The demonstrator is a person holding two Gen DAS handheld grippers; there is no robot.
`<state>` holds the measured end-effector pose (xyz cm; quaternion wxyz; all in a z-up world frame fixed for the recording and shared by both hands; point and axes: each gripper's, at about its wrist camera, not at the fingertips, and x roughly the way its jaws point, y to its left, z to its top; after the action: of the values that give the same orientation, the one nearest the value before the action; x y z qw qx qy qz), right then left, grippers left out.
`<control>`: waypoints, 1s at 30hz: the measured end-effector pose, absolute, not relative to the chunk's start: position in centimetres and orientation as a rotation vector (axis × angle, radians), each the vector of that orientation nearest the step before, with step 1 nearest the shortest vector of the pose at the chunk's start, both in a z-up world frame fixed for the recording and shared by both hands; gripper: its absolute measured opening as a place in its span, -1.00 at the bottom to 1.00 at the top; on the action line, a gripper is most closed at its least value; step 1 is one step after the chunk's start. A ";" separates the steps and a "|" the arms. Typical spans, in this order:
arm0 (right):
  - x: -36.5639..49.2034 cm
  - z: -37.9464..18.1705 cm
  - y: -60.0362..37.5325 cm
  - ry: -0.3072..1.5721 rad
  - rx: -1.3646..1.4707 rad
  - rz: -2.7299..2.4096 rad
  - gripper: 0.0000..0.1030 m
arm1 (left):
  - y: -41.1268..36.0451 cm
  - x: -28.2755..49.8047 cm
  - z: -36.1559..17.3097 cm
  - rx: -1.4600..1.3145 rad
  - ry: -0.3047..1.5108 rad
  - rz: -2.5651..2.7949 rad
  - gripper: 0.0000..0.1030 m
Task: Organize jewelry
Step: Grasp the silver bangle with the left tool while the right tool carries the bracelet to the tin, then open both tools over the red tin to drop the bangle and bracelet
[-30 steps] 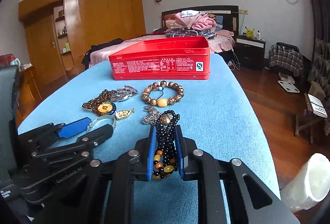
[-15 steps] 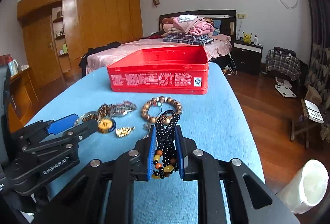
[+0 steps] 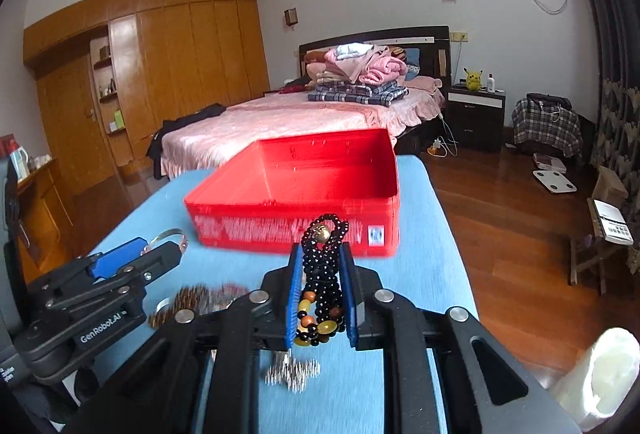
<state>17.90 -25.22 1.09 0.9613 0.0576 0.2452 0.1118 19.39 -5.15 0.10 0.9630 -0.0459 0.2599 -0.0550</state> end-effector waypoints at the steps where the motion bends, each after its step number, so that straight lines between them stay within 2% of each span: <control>1: 18.4 1.3 -25.3 0.496 0.126 0.230 -0.65 | -5.3 20.1 0.5 -0.089 0.518 -0.112 -0.10; 11: 25.2 2.5 -25.2 0.510 0.171 0.236 -0.65 | -6.4 26.8 2.8 -0.071 0.479 -0.115 -0.10; 27: 32.7 0.0 -23.7 0.603 0.141 0.210 -0.64 | -6.6 34.3 1.2 -0.041 0.543 -0.117 -0.09; 29: 33.1 -0.3 -23.9 0.614 0.141 0.211 -0.62 | -6.4 34.7 0.7 -0.047 0.563 -0.114 -0.06; 30: 33.2 -0.5 -24.0 0.619 0.143 0.214 -0.55 | -6.3 34.9 0.6 -0.048 0.569 -0.113 0.01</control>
<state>33.16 -23.96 -0.46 0.9443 0.0701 0.3038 0.1049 34.93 -6.26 0.64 0.9579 -0.0239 0.2806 -0.0555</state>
